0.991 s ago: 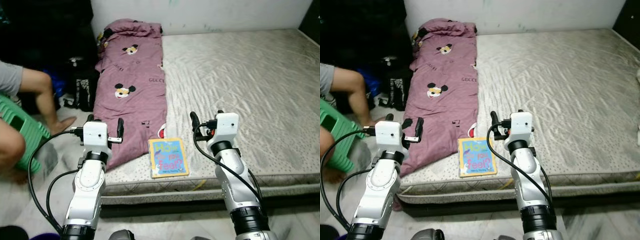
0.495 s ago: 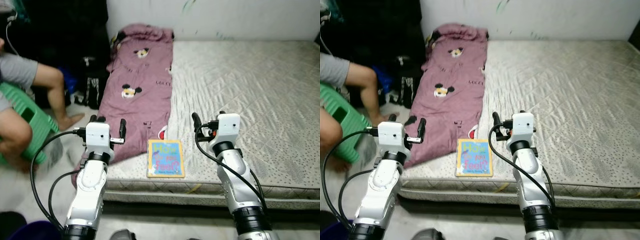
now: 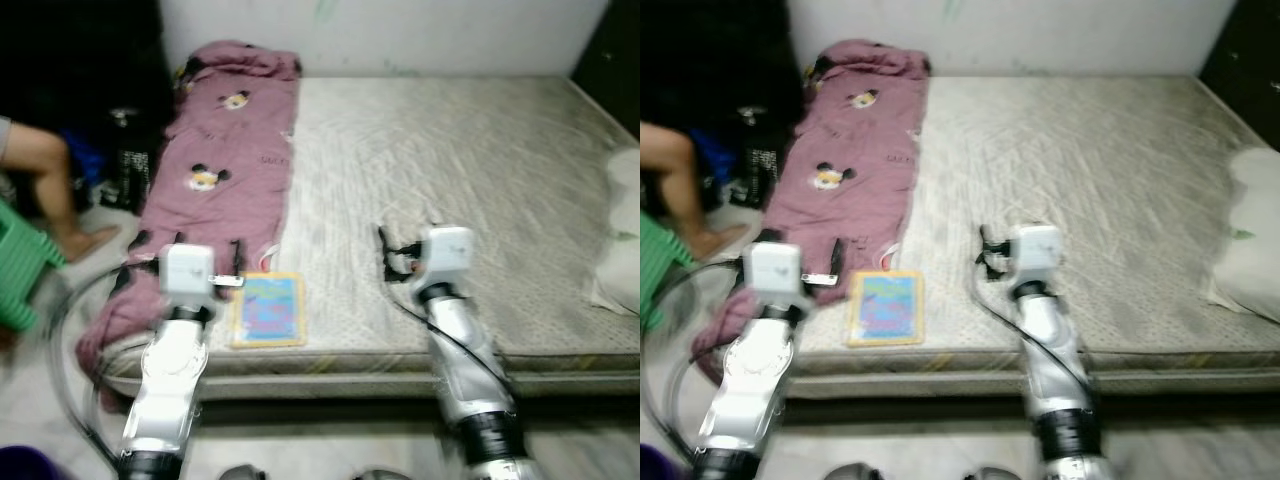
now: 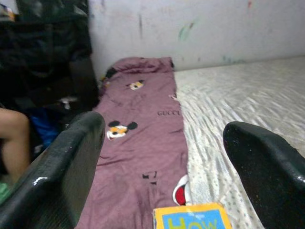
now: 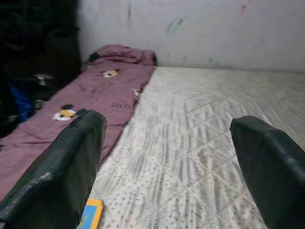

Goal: Clean up the room

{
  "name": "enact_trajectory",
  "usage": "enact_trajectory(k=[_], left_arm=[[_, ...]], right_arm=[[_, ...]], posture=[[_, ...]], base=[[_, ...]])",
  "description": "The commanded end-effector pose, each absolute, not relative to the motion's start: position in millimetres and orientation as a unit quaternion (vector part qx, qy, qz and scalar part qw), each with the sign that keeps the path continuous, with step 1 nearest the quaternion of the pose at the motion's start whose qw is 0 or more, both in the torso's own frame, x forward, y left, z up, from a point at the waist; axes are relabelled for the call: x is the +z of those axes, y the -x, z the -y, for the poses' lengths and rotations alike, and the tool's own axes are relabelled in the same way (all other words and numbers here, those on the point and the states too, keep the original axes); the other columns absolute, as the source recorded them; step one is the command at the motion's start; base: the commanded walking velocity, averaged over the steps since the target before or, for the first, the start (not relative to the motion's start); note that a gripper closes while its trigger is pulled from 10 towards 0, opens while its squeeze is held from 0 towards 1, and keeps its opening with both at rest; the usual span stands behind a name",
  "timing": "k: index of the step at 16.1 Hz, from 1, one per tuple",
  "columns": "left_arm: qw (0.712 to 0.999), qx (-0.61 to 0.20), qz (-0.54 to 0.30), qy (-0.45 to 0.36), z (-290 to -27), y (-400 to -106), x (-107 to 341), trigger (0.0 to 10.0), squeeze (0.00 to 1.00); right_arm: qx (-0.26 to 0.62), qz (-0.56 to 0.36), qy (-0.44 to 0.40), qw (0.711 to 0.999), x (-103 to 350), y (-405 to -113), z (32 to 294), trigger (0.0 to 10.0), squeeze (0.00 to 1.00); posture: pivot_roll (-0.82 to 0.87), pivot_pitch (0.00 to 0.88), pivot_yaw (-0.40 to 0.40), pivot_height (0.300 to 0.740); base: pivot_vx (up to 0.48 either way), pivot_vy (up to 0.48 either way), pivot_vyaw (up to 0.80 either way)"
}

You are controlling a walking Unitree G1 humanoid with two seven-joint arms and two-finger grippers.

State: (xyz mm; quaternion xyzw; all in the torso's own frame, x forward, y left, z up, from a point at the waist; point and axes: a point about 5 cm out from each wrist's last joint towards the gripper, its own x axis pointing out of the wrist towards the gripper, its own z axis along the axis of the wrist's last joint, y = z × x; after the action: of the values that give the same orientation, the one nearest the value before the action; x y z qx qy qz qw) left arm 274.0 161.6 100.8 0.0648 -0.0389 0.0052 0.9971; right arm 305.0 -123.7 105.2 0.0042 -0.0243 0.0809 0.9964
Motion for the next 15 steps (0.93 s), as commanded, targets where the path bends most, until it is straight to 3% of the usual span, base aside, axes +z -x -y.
enact_trajectory(k=[1, 10, 15], left_arm=[[0.997, 0.000, 0.043, -0.062, -157.1, -275.3, 102.8, 10.0, 0.00], [0.997, -0.016, 0.061, -0.047, -155.5, -273.3, 106.4, 10.0, 0.00], [0.997, -0.027, 0.064, -0.045, -155.2, -273.6, 106.9, 10.0, 0.00]], right_arm=[[0.066, 0.028, 0.000, 0.997, 107.0, -306.2, 133.1, 10.0, 0.00], [0.067, 0.028, 0.000, 0.997, 106.7, -306.5, 133.8, 10.0, 0.00], [0.063, 0.027, -0.003, 0.998, 106.2, -306.9, 134.2, 10.0, 0.00]], posture=[[-0.08, 0.018, 0.018, 0.740], [-0.09, 0.021, 0.016, 0.740], [-0.08, 0.019, 0.019, 0.740]], base=[[0.000, -0.319, 0.00], [0.000, -0.033, 0.00], [0.325, 0.000, 0.00]])
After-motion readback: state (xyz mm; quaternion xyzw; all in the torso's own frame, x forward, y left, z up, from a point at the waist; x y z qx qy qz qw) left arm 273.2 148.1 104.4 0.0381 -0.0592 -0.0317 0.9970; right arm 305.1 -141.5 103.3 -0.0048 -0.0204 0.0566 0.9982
